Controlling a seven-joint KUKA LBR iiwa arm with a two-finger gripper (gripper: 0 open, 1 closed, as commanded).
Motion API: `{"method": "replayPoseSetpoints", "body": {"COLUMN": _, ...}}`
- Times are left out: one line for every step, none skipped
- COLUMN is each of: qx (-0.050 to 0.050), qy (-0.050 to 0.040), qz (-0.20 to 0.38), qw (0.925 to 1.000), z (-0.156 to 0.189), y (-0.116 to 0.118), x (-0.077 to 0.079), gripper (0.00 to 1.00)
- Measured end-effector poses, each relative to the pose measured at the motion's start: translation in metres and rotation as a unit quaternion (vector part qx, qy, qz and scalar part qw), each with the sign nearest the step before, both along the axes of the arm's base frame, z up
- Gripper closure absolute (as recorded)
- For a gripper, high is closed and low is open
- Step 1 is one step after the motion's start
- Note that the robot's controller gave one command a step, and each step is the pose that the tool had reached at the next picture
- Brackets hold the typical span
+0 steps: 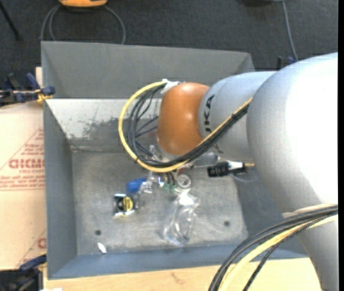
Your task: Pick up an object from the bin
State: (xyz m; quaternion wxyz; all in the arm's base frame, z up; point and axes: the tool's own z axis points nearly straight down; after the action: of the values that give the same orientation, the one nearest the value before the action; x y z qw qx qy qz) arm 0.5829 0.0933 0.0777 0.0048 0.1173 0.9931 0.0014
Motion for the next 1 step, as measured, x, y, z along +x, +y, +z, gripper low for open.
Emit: {"method": "replayPoseSetpoints", "body": {"qx": 0.001, "qy": -0.0048, "qz": -0.031, "qw": 0.9995, "z": -0.0021, "y": 0.0037, "x": -0.0053, "gripper": 0.0}}
